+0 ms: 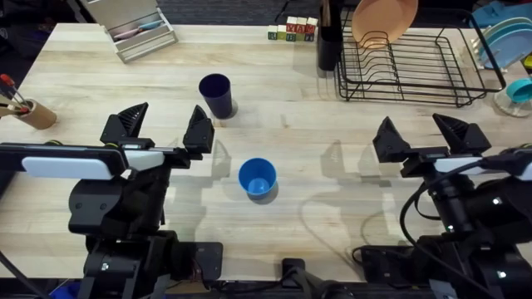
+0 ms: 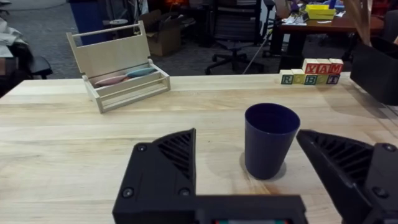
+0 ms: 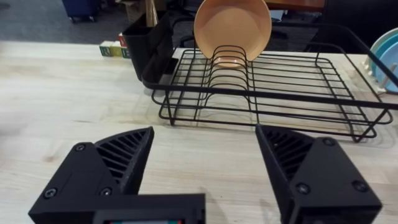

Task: Pick up the cup on the table and put them onto the rack.

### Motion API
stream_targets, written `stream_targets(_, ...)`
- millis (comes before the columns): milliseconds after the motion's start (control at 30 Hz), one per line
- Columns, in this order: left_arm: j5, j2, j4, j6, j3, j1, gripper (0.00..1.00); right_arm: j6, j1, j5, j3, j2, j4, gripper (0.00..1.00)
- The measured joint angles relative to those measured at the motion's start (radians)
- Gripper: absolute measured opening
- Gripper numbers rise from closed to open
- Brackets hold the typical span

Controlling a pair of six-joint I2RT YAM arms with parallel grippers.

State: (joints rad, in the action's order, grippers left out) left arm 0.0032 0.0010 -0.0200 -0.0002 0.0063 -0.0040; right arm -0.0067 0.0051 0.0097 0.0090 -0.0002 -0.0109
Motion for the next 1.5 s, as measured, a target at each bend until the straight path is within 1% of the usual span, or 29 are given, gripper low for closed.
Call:
stream_targets(633,0.0,0.0,-0.002,0.0,0.001,0.0,0.993,0.009,0.0,0.0,0.001,0.0,-0.007,0.995)
stream_targets(700,0.0,0.0,-0.036,0.0,0.01,0.0,0.993,0.029,0.0,0.0,0.006,0.0,-0.019,0.995)
stream_targets(767,-0.001,0.0,-0.112,0.0,0.044,0.0,0.994,0.046,0.0,-0.003,0.036,0.0,-0.075,0.995)
stream_targets(800,-0.009,0.01,-0.242,0.001,0.142,0.0,0.993,0.06,0.0,-0.004,0.12,0.022,-0.2,0.995)
stream_targets(967,-0.025,0.098,-0.42,0.001,0.388,0.0,0.993,0.068,0.0,-0.01,0.361,0.147,-0.38,0.995)
stream_targets(1000,-0.026,0.199,-0.49,-0.004,0.535,0.0,0.993,0.071,0.0,-0.027,0.533,0.257,-0.496,0.995)
stream_targets(1067,-0.027,0.268,-0.538,-0.008,0.621,0.0,0.994,0.071,0.0,-0.041,0.651,0.34,-0.596,0.995)
stream_targets(1167,-0.027,0.399,-0.645,-0.012,0.776,0.0,0.993,0.071,0.0,-0.069,0.826,0.485,-0.754,0.995)
stream_targets(1433,-0.03,0.726,-0.902,-0.016,1.134,0.0,0.994,0.075,0.0,-0.159,1.202,0.85,-1.107,0.995)
stream_targets(1500,-0.03,0.794,-0.933,-0.016,1.195,0.0,0.993,0.076,0.0,-0.169,1.281,0.924,-1.166,0.995)
